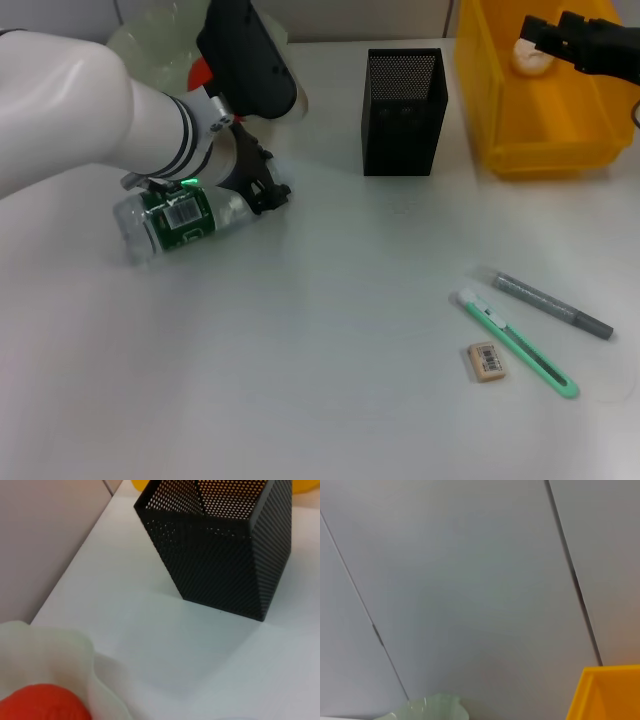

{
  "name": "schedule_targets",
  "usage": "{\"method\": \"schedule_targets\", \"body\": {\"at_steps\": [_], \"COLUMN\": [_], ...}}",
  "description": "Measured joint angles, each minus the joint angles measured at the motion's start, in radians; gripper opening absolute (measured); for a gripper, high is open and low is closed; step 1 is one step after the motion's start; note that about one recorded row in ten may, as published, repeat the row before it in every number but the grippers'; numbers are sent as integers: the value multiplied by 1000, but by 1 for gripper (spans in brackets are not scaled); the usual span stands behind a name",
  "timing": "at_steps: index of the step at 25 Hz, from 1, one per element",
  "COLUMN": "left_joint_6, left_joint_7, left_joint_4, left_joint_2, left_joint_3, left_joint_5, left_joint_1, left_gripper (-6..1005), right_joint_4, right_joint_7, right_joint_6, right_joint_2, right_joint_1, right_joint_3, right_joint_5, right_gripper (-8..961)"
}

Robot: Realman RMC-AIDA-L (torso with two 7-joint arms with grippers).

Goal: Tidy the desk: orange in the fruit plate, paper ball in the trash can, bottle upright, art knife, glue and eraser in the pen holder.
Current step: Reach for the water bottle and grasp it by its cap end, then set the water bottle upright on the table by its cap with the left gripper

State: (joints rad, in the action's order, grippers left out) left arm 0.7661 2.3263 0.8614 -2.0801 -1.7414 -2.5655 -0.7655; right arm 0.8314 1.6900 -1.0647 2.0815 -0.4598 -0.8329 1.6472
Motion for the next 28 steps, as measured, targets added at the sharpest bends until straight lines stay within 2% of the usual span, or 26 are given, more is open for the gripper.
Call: {"method": "schedule_targets", "body": {"at_steps": [3, 5, 6, 9, 12, 16, 20, 23, 28], "left_joint_6": [-3, -20, -24, -49, -43, -35, -34, -31, 51], "left_joint_7": [1, -34, -53, -235, -396, -488, -556, -588, -694], "left_joint_4": [2, 140, 163, 239, 243, 236, 238, 236, 177], "left_joint_2": [0, 6, 7, 8, 10, 11, 11, 11, 11], "left_joint_3": [3, 63, 79, 180, 267, 334, 357, 376, 476], "left_joint_5": [2, 98, 121, 336, 546, 663, 739, 771, 879], "left_joint_1": [4, 113, 132, 238, 301, 350, 389, 401, 405], "left_gripper": [444, 445, 445, 445, 445, 445, 445, 444, 444], "right_joint_4": [-2, -3, -3, -4, -5, -5, -5, -5, -5], "right_joint_7": [-17, -26, -27, -38, -52, -53, -54, -55, -55], "right_joint_6": [-1, -4, -5, -7, -10, -12, -12, -12, -7], "right_joint_2": [0, 0, 0, -1, -1, -3, -4, -5, -5], "right_joint_1": [6, 11, 13, 17, 18, 13, 6, 3, 0], "right_joint_3": [0, 0, 0, 0, 0, 0, -1, -4, -7], "right_joint_5": [-29, -43, -47, -67, -81, -83, -83, -83, -81], "right_gripper": [685, 685, 685, 685, 685, 685, 684, 684, 684]}}
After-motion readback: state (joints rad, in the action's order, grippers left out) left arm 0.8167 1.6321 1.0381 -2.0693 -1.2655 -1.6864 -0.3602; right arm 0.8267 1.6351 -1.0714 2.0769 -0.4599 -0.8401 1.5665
